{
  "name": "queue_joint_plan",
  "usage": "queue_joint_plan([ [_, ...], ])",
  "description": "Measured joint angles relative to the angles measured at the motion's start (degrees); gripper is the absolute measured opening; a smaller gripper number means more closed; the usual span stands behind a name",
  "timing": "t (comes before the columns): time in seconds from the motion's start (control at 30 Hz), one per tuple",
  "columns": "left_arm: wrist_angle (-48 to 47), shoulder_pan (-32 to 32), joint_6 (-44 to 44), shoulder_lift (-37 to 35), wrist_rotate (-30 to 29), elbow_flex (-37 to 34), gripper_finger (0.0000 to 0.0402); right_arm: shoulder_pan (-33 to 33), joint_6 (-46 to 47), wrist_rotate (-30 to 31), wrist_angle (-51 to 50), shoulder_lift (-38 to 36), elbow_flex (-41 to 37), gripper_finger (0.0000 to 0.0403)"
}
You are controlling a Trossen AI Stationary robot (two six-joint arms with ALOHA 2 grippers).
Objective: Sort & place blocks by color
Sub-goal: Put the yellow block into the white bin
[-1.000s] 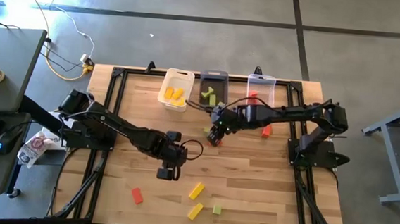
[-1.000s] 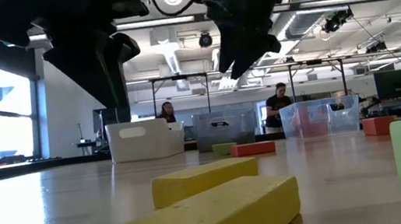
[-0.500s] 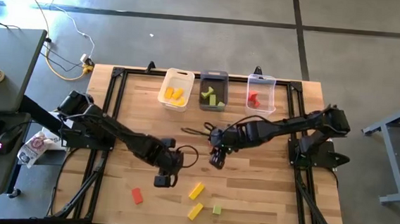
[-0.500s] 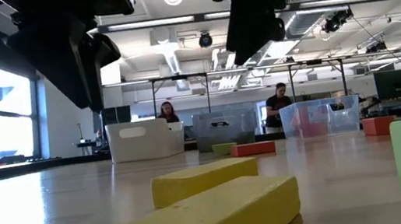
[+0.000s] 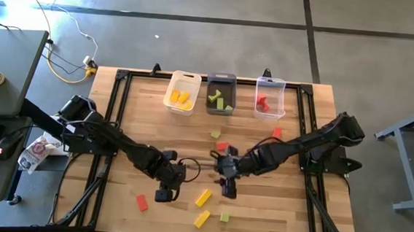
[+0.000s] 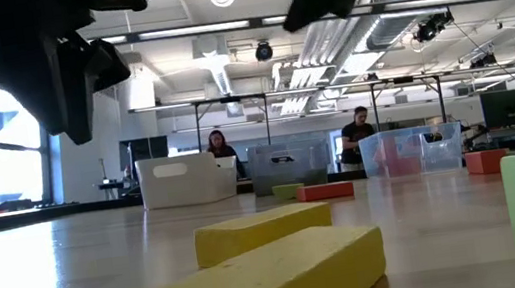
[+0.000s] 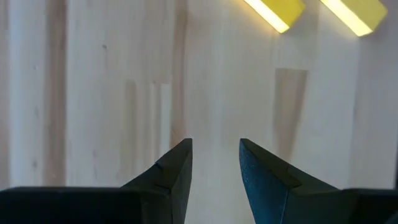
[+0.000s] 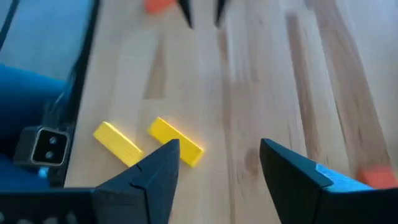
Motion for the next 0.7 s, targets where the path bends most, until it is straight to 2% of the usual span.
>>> queue_joint_plan([
  [0.23,0.0,-1.9,-3.2,0.0,1.9,0.0,0.0117,3.9,-15.8,3.6,7.5,0.7,0.0,0.0227],
  [0.47,0.0,-4.3,-5.7,0.0,2.0,0.0,0.0117,4.4,-25.3,1.1,11.3,3.7,0.0,0.0227],
  [0.7,0.1,-5.7,-5.7,0.0,2.0,0.0,0.0117,3.9,-29.0,-4.4,16.5,7.8,0.0,0.0226],
])
